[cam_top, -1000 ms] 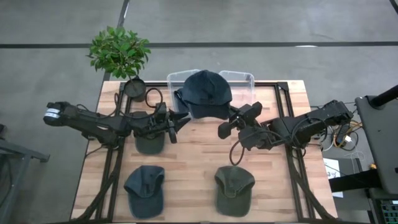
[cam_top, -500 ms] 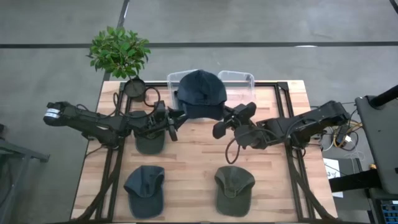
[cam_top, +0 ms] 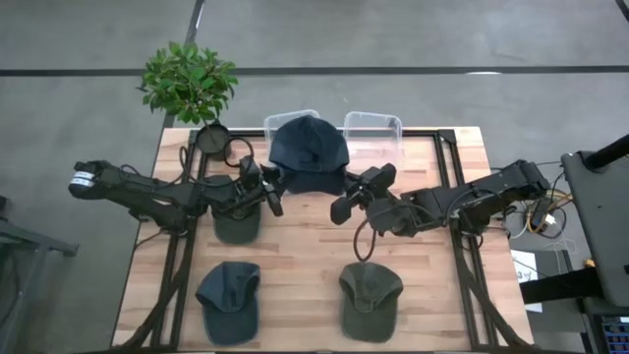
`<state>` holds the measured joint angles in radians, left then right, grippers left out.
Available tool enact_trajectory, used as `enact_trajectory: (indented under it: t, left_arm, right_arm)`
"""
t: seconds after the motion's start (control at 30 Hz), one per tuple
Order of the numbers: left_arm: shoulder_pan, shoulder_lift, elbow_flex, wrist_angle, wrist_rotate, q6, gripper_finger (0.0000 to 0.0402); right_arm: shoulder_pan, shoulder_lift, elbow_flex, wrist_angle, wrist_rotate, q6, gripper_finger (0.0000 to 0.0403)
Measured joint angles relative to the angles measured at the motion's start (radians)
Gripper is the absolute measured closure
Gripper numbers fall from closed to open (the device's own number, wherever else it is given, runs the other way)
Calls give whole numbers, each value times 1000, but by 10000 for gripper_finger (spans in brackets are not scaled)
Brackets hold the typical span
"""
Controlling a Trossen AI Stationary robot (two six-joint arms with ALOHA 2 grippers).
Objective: Pick & Place hat
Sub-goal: Put the top blue cap into the left transparent bin
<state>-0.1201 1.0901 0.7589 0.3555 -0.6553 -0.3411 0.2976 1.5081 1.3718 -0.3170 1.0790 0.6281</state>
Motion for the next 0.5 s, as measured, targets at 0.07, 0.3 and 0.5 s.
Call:
enact_trajectory:
  t: [0.07, 0.3, 0.5]
  left_arm:
    - [1, 0, 0, -1, 0, 0, 273]
    - [1, 0, 0, -1, -3, -7, 374]
    - [0, 0, 0, -2, -22, -9, 395]
  right_arm:
    - [0, 13, 5, 3, -7, 0, 390]
    - [0, 48, 32, 9, -29, -14, 390]
    - [0, 43, 42, -10, -40, -63, 388]
